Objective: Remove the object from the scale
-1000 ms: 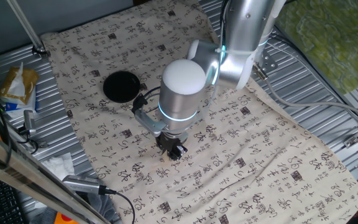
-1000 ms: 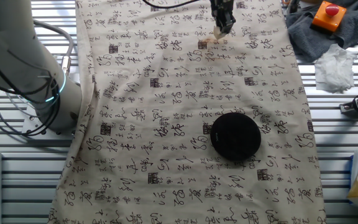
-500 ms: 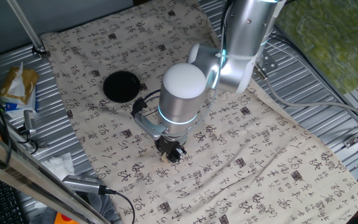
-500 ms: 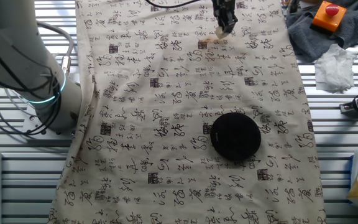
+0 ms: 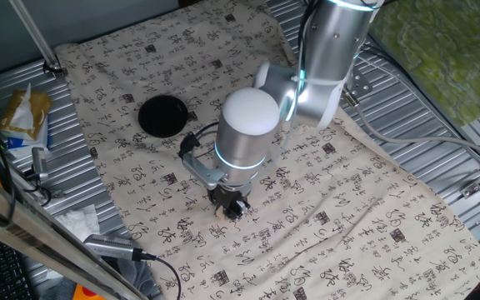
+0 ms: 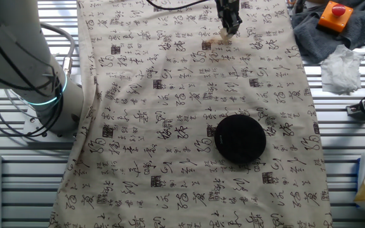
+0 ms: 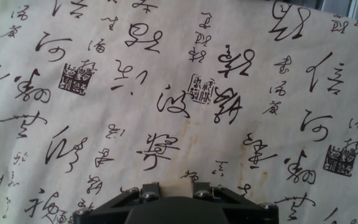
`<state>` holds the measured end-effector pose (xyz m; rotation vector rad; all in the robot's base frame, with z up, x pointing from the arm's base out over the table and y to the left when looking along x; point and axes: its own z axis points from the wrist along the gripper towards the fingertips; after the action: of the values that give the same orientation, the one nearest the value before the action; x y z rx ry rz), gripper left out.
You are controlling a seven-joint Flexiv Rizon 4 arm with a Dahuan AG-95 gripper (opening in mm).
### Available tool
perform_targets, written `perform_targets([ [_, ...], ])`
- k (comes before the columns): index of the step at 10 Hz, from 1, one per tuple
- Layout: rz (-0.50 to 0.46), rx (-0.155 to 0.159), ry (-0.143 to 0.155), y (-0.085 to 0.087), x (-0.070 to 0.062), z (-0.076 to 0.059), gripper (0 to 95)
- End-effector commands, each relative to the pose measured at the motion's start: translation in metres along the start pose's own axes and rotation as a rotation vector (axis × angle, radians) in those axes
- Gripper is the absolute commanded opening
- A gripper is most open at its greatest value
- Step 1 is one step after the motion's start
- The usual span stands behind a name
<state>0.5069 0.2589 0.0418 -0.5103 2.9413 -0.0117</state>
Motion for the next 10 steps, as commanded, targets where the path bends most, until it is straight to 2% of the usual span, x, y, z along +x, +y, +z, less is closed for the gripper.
perform_targets([
  [1,0.001,0.0,-0.005,0.0,0.0,0.001,19.0],
  [2,0.0,0.001,-0.008,0.001,0.0,0.003,19.0],
  [3,-0.004,0.001,-0.011,0.001,-0.001,0.003,38.0],
  [4,-0.005,0.001,-0.012,0.001,-0.001,0.003,38.0],
  [5,-0.006,0.0,-0.012,0.001,-0.001,0.003,57.0],
  [8,-0.016,0.0,-0.016,0.0,-0.002,0.001,57.0],
  [10,-0.023,0.016,-0.012,-0.001,-0.005,-0.007,19.0],
])
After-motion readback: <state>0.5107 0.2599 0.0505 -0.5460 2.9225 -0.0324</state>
